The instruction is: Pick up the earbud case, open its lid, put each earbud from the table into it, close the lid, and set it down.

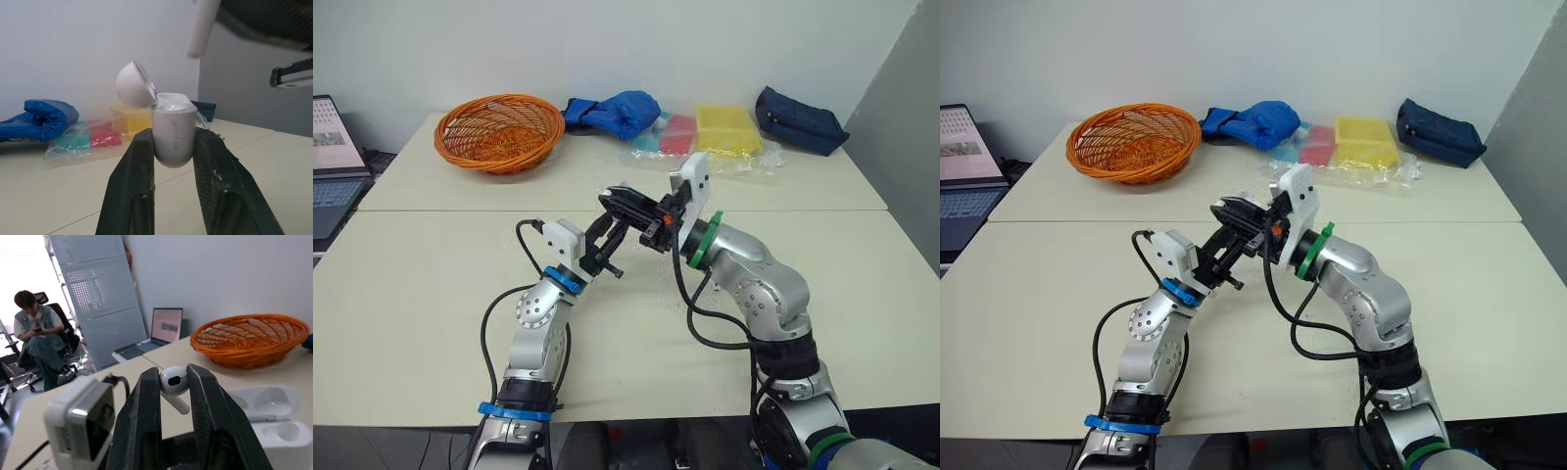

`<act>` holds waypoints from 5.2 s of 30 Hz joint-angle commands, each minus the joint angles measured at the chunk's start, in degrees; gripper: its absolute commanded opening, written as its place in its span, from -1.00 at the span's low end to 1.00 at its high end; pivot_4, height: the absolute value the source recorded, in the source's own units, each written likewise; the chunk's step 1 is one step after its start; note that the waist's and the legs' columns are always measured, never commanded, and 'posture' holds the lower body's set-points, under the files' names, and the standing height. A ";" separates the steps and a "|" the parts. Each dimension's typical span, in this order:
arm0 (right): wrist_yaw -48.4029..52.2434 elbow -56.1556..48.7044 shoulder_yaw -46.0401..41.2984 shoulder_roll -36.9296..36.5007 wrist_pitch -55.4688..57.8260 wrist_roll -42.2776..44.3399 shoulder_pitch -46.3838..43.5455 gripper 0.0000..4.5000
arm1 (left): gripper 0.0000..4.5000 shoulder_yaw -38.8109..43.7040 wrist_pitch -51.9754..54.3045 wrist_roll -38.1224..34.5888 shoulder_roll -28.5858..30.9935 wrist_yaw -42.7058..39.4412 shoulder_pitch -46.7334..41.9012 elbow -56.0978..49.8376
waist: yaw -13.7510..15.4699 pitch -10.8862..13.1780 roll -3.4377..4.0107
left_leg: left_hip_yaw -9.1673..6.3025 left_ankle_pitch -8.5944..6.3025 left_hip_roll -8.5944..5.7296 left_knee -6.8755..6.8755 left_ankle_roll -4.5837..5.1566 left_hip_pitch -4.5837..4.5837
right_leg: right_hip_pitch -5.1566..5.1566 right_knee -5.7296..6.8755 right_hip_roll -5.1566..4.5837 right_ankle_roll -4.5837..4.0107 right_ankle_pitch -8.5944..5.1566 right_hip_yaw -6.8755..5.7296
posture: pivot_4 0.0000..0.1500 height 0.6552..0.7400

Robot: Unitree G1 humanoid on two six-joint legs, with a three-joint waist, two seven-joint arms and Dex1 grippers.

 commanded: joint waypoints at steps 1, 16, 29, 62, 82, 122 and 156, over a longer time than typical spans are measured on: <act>-1.20 -0.23 -0.09 -0.13 -1.68 -0.63 -1.85 -0.81 | -0.68 0.37 -1.55 -0.92 -0.06 -0.74 -0.63 -0.84 | 0.00 0.00 0.00 | 0.02 0.00 0.00 0.00 0.00 0.00 | 0.00 0.00 0.00 0.00 0.00 0.00 | 1.00 1.00; -1.36 0.37 2.35 -1.77 -0.18 -2.20 -0.15 -0.81 | -0.68 0.37 -3.00 -1.30 -0.84 -1.79 1.14 -0.48 | 0.00 0.00 0.00 | 0.01 0.00 0.02 -0.01 0.00 0.00 | -0.01 -0.01 0.00 0.00 0.00 0.02 | 1.00 1.00; -2.10 0.26 2.07 -2.31 1.23 -1.74 0.99 -0.81 | -0.68 0.29 -3.57 -1.00 -1.34 -1.92 1.40 -0.46 | 0.01 0.00 0.00 | 0.01 0.00 0.03 -0.01 0.00 0.00 | -0.01 -0.02 0.00 0.00 0.00 0.02 | 1.00 1.00; 4.27 -8.94 -3.23 -9.70 4.94 7.41 -3.95 0.23 | -0.68 0.12 -2.74 -1.15 -1.45 -1.44 0.51 -0.82 | 0.05 0.03 0.04 | 0.00 0.00 0.02 -0.02 0.00 -0.06 | -0.02 -0.09 -0.01 0.00 -0.01 0.00 | 1.00 1.00; 23.84 4.50 8.98 -44.67 -2.48 -7.02 6.45 0.23 | -0.68 -0.12 -2.76 -0.53 -1.38 0.03 3.02 -3.11 | -0.11 0.03 0.09 | 0.14 -0.07 0.01 -0.24 0.11 -0.07 | 0.07 -0.75 -0.02 0.13 0.10 0.06 | 1.00 1.00; 37.38 12.34 -2.22 -59.48 -16.45 -15.10 22.74 -0.81 | -0.68 -0.20 -2.67 -0.22 -1.37 0.78 3.72 -3.90 | 1.67 -0.01 0.16 | 0.28 -0.07 -0.32 0.07 0.11 -0.06 | 0.26 -0.85 -0.35 0.37 0.33 0.07 | 1.00 1.00; 47.37 27.31 1.80 -74.26 -30.07 -30.78 28.52 -0.81 | -0.68 -1.62 0.10 0.22 -1.37 3.69 7.48 -9.72 | 1.76 -0.07 0.26 | 0.30 -0.06 -0.46 0.20 0.11 0.06 | 0.36 -0.79 -0.44 0.48 0.40 0.14 | 1.00 1.00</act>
